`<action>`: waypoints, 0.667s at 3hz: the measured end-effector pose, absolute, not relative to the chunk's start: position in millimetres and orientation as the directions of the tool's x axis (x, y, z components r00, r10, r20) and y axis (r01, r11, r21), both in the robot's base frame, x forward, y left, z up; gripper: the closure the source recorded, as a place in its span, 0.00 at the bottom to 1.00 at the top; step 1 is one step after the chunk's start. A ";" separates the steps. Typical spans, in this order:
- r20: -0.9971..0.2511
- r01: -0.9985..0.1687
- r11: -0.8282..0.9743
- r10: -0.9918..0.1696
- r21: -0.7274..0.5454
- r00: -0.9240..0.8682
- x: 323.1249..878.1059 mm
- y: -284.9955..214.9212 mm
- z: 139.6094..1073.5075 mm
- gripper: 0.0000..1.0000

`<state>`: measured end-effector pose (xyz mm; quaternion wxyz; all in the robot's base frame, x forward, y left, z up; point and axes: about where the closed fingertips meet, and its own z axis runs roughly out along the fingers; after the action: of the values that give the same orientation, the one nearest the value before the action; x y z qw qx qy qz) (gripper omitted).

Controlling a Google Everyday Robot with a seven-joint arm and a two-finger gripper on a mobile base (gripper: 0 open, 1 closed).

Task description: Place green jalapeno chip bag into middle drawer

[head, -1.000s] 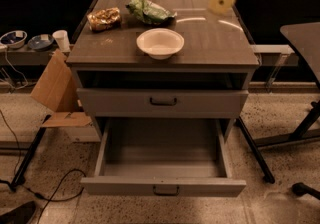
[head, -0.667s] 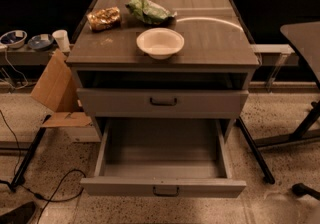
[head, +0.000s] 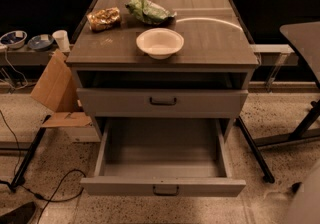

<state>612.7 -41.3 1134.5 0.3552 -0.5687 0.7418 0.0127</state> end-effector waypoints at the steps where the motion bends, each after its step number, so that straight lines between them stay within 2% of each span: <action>1: -0.618 -0.861 0.405 -0.773 -0.307 -0.144 630.7 -3.1 1115.3 0.00; 2: -0.687 -0.865 0.450 -0.701 -0.220 -0.190 647.1 40.2 1095.4 0.00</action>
Offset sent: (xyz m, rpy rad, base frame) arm 0.0494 0.1307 -0.0643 0.3343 0.1501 -0.0710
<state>647.1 40.2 1095.4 0.3768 -0.5128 0.7637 0.1089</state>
